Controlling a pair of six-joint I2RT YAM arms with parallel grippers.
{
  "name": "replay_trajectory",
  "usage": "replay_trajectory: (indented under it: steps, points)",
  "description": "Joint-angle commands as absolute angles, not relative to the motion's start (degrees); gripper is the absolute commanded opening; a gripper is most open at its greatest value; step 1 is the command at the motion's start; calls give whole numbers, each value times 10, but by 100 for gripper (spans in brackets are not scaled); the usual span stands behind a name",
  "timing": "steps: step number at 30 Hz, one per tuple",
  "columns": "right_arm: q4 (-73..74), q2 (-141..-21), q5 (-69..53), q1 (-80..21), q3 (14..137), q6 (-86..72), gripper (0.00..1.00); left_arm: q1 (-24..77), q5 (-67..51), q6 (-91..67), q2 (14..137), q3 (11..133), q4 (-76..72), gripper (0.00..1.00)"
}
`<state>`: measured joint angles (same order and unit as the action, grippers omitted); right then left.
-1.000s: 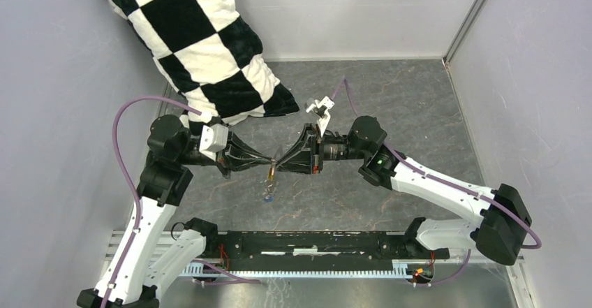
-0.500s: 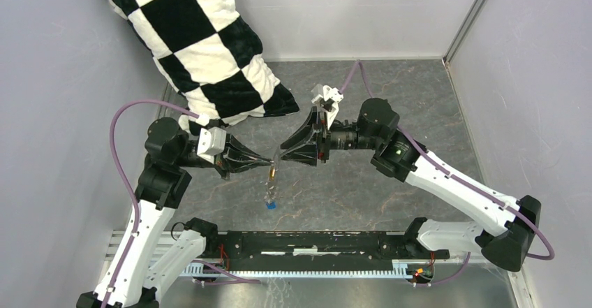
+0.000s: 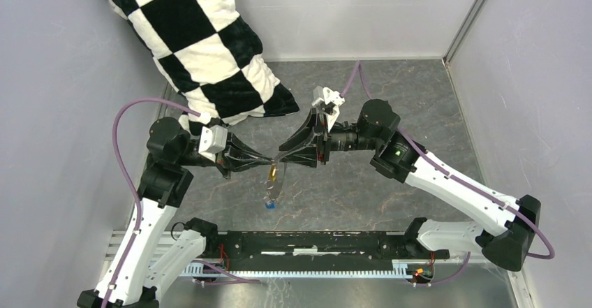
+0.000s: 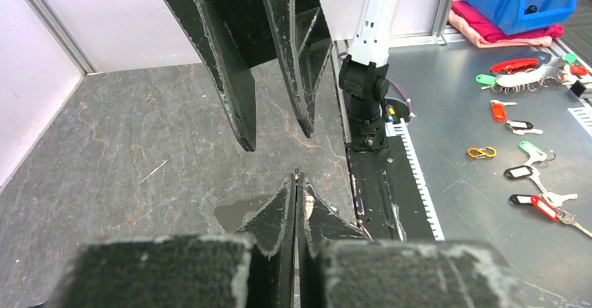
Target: Put the keys on the keyring
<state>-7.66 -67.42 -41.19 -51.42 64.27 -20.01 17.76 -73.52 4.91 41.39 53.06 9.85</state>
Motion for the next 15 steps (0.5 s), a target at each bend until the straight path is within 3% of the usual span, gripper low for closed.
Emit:
replay_trajectory:
  steps: [1, 12, 15]
  points:
    - [-99, -679, -418, -522, 636, -185, 40, 179, -728, 18, 416, 534, 55, 2]
    - [-104, -687, -403, -528, 628, -182, 39, 179, -725, -12, 416, 536, 25, 2]
    - [-121, -688, -404, -530, 624, -191, 35, 179, -724, -13, 415, 537, 25, 2]
